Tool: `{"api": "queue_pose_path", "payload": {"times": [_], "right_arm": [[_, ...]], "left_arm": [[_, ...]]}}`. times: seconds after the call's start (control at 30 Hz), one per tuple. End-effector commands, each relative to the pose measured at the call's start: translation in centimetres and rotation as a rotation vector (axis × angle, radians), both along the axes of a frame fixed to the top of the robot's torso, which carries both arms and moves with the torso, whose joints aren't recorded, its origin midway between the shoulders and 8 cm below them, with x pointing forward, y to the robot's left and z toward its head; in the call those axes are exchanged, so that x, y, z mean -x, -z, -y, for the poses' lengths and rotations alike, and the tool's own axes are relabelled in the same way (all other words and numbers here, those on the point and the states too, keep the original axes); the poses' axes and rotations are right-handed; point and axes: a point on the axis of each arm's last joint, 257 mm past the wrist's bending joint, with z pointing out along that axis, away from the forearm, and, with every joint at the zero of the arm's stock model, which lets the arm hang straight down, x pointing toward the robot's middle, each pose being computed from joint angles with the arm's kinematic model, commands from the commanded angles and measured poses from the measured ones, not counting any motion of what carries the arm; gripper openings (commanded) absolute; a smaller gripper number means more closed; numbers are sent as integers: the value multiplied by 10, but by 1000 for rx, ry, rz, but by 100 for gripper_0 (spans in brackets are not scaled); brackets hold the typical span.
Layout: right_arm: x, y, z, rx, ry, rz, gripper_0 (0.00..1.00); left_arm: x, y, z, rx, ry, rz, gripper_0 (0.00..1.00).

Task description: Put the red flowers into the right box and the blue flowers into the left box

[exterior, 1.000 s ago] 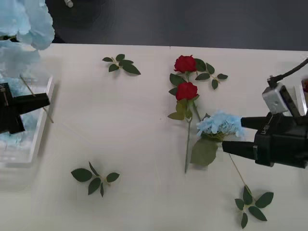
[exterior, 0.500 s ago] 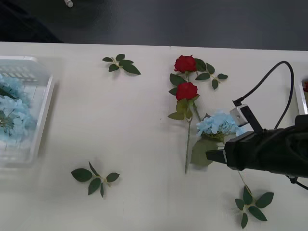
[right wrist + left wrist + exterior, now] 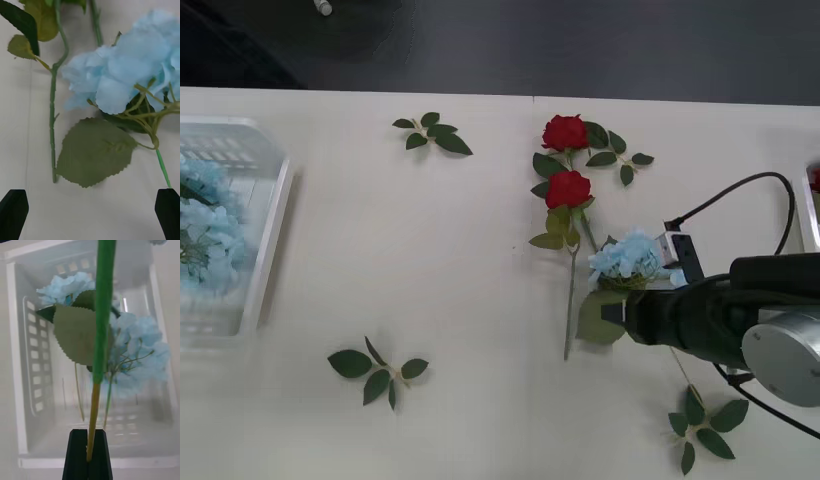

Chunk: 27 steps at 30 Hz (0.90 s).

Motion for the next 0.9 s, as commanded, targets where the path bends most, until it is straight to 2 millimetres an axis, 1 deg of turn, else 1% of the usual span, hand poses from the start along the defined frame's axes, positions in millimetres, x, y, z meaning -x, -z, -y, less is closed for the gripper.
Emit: {"api": "queue_pose_path", "payload": {"times": [0.03,0.17,0.23,0.33,0.4,0.5,0.57,0.6,0.67,0.73,0.83,0.87,0.9], "right_arm": [[-2,2,26,26,132,-24,100],[-1,12,47,80,188,-41,100],[-3,20,58,103,215,-49,100],[-9,33,67,131,239,-56,100],[-16,46,71,150,254,-64,100],[-28,56,68,159,248,-62,100],[-34,58,68,162,248,-55,100],[-40,58,66,157,247,-52,100],[-44,55,61,144,239,-51,100],[-46,53,55,123,231,-53,100],[-49,50,53,124,223,-48,100],[-49,50,52,123,218,-47,89],[-49,50,53,127,217,-46,66]], "left_arm": [[-4,-9,-28,5,-113,16,0],[-13,0,-42,-1,-149,1,0],[-20,8,-47,-5,-166,-2,0],[-30,17,-53,-6,-182,-1,0],[-38,24,-58,-7,-198,0,0],[-48,35,-63,-8,-213,-11,0],[-52,39,-65,-8,-222,-16,0],[-54,44,-68,-9,-230,-28,0],[-57,49,-68,-7,-234,-36,0],[-58,53,-69,-5,-237,-40,0],[-61,58,-70,-11,-238,-45,0],[-62,60,-72,-8,-242,-42,0],[-64,64,-71,-5,-241,-47,0]]}}
